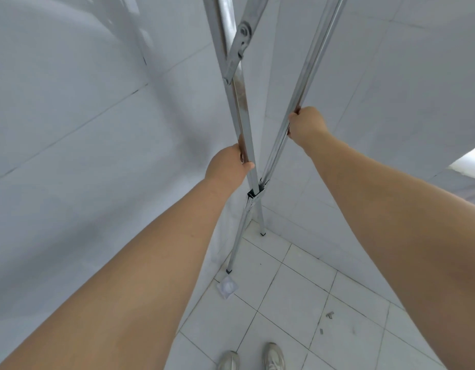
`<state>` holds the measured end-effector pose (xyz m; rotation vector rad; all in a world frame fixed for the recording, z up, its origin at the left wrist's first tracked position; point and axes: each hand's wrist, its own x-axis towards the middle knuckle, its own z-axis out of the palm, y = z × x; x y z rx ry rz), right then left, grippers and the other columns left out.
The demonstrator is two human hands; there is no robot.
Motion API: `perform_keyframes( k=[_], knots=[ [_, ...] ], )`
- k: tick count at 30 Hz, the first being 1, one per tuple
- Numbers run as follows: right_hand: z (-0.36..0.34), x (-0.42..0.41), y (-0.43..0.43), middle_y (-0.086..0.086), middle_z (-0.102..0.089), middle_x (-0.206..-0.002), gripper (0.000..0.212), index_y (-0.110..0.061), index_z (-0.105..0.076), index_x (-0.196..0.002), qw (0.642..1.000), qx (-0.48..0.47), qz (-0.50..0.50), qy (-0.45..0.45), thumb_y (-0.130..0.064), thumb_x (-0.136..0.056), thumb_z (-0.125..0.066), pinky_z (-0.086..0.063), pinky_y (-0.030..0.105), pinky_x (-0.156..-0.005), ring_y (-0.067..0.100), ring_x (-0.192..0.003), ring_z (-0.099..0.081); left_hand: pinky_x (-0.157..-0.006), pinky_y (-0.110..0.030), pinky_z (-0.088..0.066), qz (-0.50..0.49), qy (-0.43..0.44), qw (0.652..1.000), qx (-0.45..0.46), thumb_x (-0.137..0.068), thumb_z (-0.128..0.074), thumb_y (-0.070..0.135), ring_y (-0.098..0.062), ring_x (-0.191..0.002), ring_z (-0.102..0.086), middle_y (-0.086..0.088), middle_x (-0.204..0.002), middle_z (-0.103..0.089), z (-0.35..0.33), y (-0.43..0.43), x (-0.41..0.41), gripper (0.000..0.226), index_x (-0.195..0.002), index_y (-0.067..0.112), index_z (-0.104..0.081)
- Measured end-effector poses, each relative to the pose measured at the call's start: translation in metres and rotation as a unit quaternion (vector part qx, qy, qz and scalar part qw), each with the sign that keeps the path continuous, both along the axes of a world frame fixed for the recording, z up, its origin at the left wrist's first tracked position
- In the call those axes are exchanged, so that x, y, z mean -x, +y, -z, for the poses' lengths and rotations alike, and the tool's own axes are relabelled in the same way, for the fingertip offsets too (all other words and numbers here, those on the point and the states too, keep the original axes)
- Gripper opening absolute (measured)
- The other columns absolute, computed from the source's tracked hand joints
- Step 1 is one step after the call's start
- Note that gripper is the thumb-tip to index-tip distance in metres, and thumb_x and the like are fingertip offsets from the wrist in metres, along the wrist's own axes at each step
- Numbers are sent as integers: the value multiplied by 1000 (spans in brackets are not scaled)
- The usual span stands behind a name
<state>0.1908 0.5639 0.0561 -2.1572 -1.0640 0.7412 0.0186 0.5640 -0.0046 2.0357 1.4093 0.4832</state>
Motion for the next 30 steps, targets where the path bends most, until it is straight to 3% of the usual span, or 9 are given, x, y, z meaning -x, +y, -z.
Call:
perform_keyframes(
  k=[3, 5, 9, 17, 21, 23, 25, 30],
  knots=[
    [1, 1, -1, 12, -51, -94, 14, -11, -51, -99, 1000, -3, -1, -26, -15, -99, -38, -37, 29, -74, 24, -87, -48, -83, -35, -49, 4, 16, 1000, -13, -90, -58, 24, -25, -98, -62, -7, -104, -67, 1, 0, -3, 24, -110, 10, -58],
    [2, 2, -4, 8, -55, -92, 13, -11, -52, -106, 1000, 3, -9, -13, -15, -99, -41, -36, 29, -74, 23, -89, -46, -76, -32, -44, 2, 30, 999, -21, -92, -55, 25, -27, -96, -61, -8, -103, -67, 3, -2, -7, 25, -112, 9, -55],
    [-1, 5, -10, 21, -54, -131, 38, 1, -44, -134, 1000, 5, -22, -19, -9, -97, -39, -45, 39, -92, 35, -117, -54, -72, -31, -43, -7, 51, 999, -9, -92, -50, 30, -29, -95, -62, -9, -101, -67, 2, -3, -12, 29, -112, 9, -53],
    [-11, 3, -38, 15, -37, -149, 51, -7, -20, -151, 999, 28, -33, -18, -8, -101, -34, -34, 33, -107, 31, -135, -39, -72, -30, -41, -2, 135, 991, 14, -96, -42, 34, -29, -97, -59, -10, -109, -64, -14, -14, -16, 37, -115, 6, -54],
    [-15, 2, -55, 13, -35, -153, 55, -10, -19, -152, 1000, 13, -14, -15, -11, -101, -39, -33, 35, -109, 30, -138, -36, -64, -28, -35, 4, 216, 976, 12, -96, -40, 25, -26, -84, -52, 0, -83, -55, -22, -29, -17, 24, -90, 9, -57],
    [-18, 2, -68, 12, -36, -152, 54, -11, -20, -153, 1000, 16, -9, -21, -10, -102, -38, -33, 32, -108, 29, -137, -37, -53, -25, -29, 16, 219, 976, 0, -95, -39, 23, -24, -78, -49, 3, -67, -45, -26, -39, -19, 23, -78, 12, -50],
    [-19, 1, -81, 11, -36, -153, 53, -14, -23, -152, 1000, 8, 9, -22, -14, -102, -38, -34, 33, -107, 30, -137, -38, -49, -24, -27, 37, 204, 978, -10, -96, -37, 25, -24, -74, -50, 2, -64, -44, -29, -48, -21, 25, -78, 12, -49],
    [-13, -5, -132, 9, -39, -151, 53, -18, -26, -151, 998, 12, 47, -26, -22, -101, -42, -42, 32, -91, 30, -127, -49, -64, -29, -39, 118, 206, 971, -23, -95, -35, 28, -29, -85, -57, -10, -96, -64, -24, -74, -41, 25, -87, 11, -52]
  ],
)
